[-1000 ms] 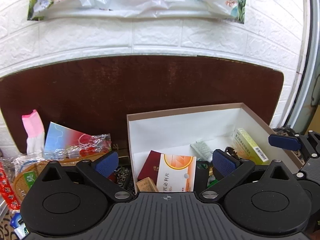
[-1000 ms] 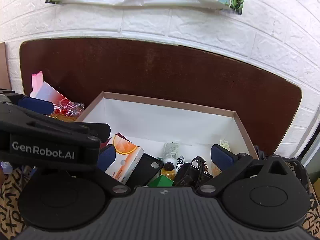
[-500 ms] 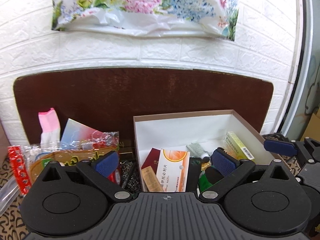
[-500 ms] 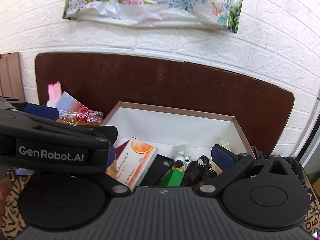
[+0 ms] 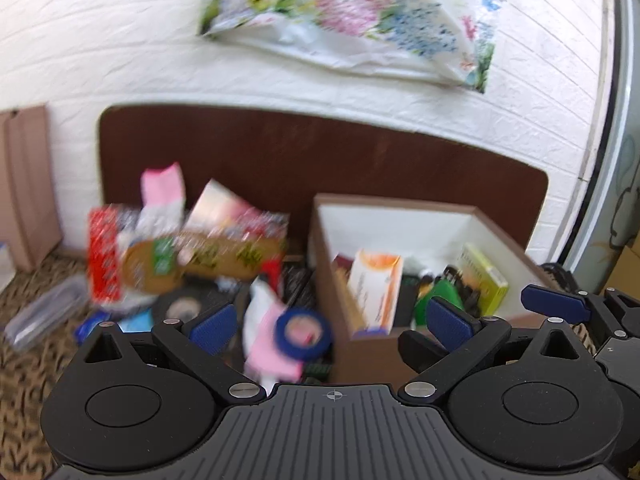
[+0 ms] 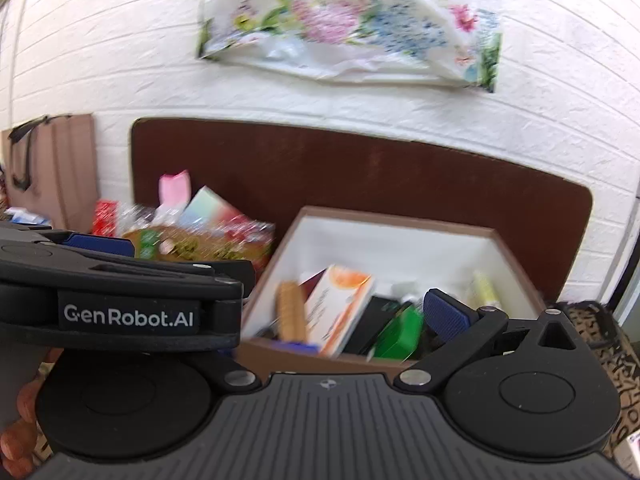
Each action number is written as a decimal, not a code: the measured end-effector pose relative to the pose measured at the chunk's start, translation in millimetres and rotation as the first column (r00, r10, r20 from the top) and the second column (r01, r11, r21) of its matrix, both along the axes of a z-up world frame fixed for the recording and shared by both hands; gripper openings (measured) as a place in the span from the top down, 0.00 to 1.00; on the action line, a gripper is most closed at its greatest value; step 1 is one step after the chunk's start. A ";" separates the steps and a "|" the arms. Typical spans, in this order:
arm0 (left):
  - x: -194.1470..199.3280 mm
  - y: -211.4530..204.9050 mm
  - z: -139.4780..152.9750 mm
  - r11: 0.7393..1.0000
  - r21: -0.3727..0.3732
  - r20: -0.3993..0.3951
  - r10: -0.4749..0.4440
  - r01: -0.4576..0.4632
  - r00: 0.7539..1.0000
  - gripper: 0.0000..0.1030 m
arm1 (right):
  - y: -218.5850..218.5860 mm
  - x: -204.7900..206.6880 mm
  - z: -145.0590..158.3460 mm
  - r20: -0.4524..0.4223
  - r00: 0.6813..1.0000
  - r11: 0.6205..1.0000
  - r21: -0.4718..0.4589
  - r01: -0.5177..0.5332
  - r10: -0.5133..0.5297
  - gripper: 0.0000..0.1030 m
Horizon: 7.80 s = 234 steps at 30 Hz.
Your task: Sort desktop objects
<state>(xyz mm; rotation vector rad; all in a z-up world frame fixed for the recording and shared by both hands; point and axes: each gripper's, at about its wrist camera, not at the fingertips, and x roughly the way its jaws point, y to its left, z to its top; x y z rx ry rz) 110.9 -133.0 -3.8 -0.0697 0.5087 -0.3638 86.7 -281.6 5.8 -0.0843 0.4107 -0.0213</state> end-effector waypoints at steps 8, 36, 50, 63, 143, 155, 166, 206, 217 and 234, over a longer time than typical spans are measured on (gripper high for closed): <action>-28.1 54.8 -47.1 0.998 -0.008 -0.105 0.060 -0.061 0.993 0.00 | 57.5 -29.1 -40.1 -0.037 0.997 0.997 -0.012 -0.074 0.074 0.00; 73.6 186.1 -104.8 0.969 0.057 -0.203 0.246 -0.239 0.948 0.07 | 160.6 54.7 -110.8 -0.189 0.932 0.950 0.095 -0.296 0.309 0.10; 149.5 204.9 -112.6 0.981 0.044 -0.209 0.193 -0.188 0.959 0.06 | 183.0 114.6 -126.2 -0.225 0.917 0.944 0.095 -0.317 0.330 0.15; 174.4 204.0 -119.8 0.994 -0.040 -0.238 0.091 -0.104 0.967 0.25 | 184.4 141.4 -129.3 -0.227 0.900 0.928 0.129 -0.351 0.372 0.36; -48.3 139.2 -125.4 0.978 0.107 -0.275 -0.143 0.178 0.951 0.30 | 98.9 -12.5 -101.8 -0.239 0.898 0.927 0.032 -0.373 0.369 0.30; -46.8 193.4 -116.9 0.991 0.118 -0.282 -0.029 0.064 0.959 0.47 | 128.0 6.7 -112.3 -0.256 0.782 0.809 -0.003 -0.588 0.568 0.28; -44.3 232.9 -115.6 0.995 0.094 -0.289 0.066 -0.040 0.955 0.45 | 157.6 4.8 -106.1 -0.243 0.687 0.715 0.044 -0.698 0.685 0.19; -24.4 133.1 -14.3 0.992 -0.025 -0.092 -0.126 0.124 0.988 0.43 | 54.1 -55.8 -31.0 -0.045 0.910 0.900 0.176 -0.399 0.412 0.40; 38.4 2.3 35.3 0.960 -0.070 -0.047 -0.275 0.271 0.960 0.42 | -34.8 -34.4 11.0 0.061 0.986 0.983 0.092 -0.159 0.154 0.40; 158.1 -140.3 1.6 0.956 -0.017 -0.202 -0.291 0.293 0.935 0.42 | -135.7 65.8 -17.1 -0.093 0.991 0.995 -0.030 0.094 -0.097 0.40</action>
